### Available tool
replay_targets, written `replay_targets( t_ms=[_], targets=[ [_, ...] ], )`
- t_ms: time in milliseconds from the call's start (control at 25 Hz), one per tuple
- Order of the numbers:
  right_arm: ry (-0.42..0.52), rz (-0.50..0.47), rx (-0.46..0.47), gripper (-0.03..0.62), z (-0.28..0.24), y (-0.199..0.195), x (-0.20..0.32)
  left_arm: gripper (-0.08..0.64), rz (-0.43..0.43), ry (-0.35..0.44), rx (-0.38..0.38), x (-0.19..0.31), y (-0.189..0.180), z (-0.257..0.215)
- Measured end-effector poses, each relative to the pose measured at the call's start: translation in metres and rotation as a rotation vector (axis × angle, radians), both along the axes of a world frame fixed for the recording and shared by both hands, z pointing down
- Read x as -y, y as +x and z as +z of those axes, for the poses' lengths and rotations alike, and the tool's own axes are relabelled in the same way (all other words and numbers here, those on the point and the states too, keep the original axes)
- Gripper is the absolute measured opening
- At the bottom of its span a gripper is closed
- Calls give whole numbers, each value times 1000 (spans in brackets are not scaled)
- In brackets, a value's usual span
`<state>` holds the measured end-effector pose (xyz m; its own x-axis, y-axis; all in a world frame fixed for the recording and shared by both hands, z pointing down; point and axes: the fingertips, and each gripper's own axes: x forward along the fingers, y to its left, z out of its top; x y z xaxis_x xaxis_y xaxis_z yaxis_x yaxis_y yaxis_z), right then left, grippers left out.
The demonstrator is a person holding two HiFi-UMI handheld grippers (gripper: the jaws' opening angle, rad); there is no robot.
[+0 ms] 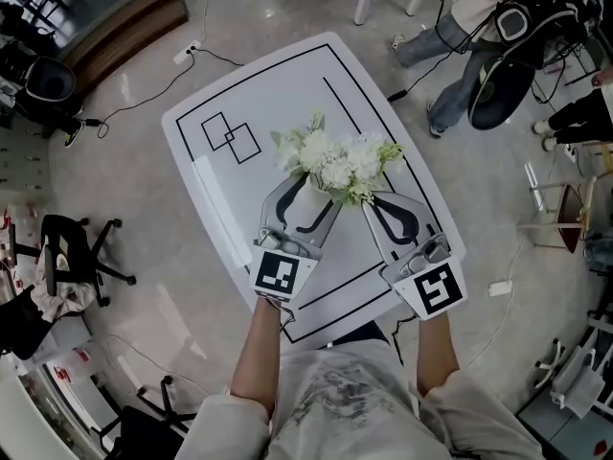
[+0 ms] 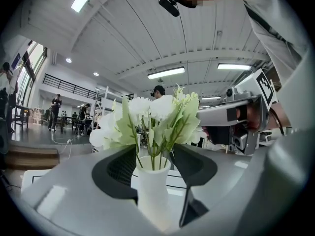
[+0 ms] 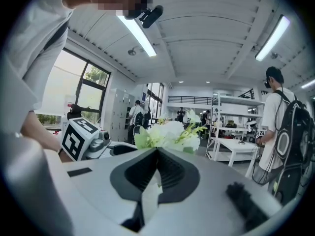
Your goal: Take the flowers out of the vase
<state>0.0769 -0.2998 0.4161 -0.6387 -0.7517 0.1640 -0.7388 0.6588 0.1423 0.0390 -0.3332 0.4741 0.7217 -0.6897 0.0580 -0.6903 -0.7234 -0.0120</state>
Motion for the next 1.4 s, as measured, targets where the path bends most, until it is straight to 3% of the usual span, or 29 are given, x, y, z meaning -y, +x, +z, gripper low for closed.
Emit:
replay_targets(
  t_ms=[240, 1120, 1400],
  targets=[
    [22, -8, 13, 17, -10, -3, -7, 243, -41, -49, -42, -7, -7, -10],
    [112, -39, 58, 17, -50, -21, -35, 48, -72, 38, -60, -37, -18, -47],
    [136, -53, 71, 17, -68, -34, -56, 35, -67, 64, -69, -56, -25, -64]
  ],
)
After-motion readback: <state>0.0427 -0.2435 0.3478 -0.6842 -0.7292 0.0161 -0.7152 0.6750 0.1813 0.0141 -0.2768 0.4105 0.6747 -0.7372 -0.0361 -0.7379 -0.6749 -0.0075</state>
